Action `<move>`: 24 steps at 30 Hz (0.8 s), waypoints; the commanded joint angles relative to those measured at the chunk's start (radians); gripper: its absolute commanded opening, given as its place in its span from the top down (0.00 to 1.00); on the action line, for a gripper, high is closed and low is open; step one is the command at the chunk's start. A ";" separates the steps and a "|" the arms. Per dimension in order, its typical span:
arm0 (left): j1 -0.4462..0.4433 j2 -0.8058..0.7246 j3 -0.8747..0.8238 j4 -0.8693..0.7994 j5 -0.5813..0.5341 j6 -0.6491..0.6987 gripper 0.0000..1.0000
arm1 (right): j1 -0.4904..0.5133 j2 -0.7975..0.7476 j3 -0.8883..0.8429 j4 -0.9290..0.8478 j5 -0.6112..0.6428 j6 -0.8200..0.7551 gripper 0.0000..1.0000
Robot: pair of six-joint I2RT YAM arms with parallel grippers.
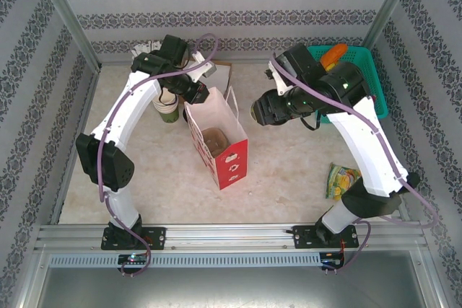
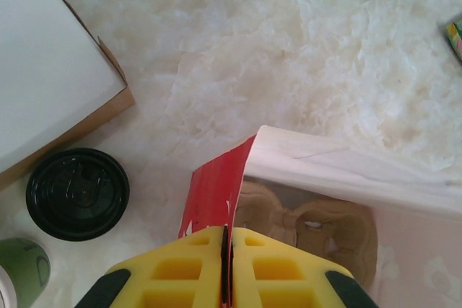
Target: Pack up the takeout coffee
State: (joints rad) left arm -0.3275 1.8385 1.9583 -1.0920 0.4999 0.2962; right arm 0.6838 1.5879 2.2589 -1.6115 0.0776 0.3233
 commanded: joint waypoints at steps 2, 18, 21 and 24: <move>-0.038 -0.040 -0.023 0.002 -0.063 -0.109 0.89 | 0.027 -0.042 0.069 -0.202 -0.033 0.037 0.44; -0.077 -0.055 -0.008 -0.009 -0.101 -0.223 0.88 | 0.232 0.119 0.356 -0.202 0.004 0.080 0.46; -0.076 -0.055 -0.006 -0.018 -0.103 -0.238 0.89 | 0.254 0.146 0.341 -0.203 0.063 0.086 0.46; -0.076 -0.059 -0.007 -0.024 -0.111 -0.252 0.88 | 0.277 0.184 0.327 -0.203 0.096 0.093 0.46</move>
State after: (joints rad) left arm -0.3935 1.8160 1.9434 -1.0866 0.4072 0.0807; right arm 0.9413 1.7535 2.5866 -1.6115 0.0978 0.3950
